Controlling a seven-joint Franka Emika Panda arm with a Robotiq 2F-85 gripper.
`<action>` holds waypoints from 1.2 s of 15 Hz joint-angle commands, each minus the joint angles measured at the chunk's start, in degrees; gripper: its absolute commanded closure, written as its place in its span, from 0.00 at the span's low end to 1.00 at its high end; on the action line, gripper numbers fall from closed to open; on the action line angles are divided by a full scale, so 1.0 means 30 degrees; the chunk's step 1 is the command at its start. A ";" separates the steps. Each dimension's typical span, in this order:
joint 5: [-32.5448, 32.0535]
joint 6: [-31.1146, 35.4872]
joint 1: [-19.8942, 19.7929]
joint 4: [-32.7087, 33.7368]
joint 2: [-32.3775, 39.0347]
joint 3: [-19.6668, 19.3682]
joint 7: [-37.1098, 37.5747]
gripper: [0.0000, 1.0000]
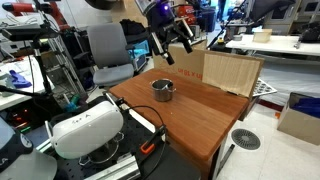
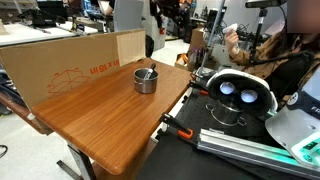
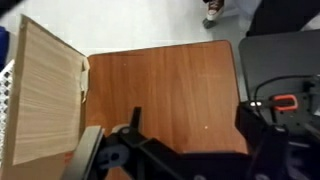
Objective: Put the marker on the desk
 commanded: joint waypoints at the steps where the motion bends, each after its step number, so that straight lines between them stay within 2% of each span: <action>1: -0.0755 0.0828 -0.0288 0.1440 0.2203 0.0296 -0.2235 0.00; 5: -0.1709 0.3758 -0.0643 0.1851 0.3628 0.0399 -0.3357 0.00; 9: -0.0954 0.5936 -0.1027 0.2003 0.4796 0.0605 -0.5309 0.00; 15: 0.1694 0.7186 -0.1742 0.1885 0.6341 0.1666 -0.9772 0.00; 18: 0.2666 0.6959 -0.1706 0.1697 0.6387 0.1778 -1.0427 0.00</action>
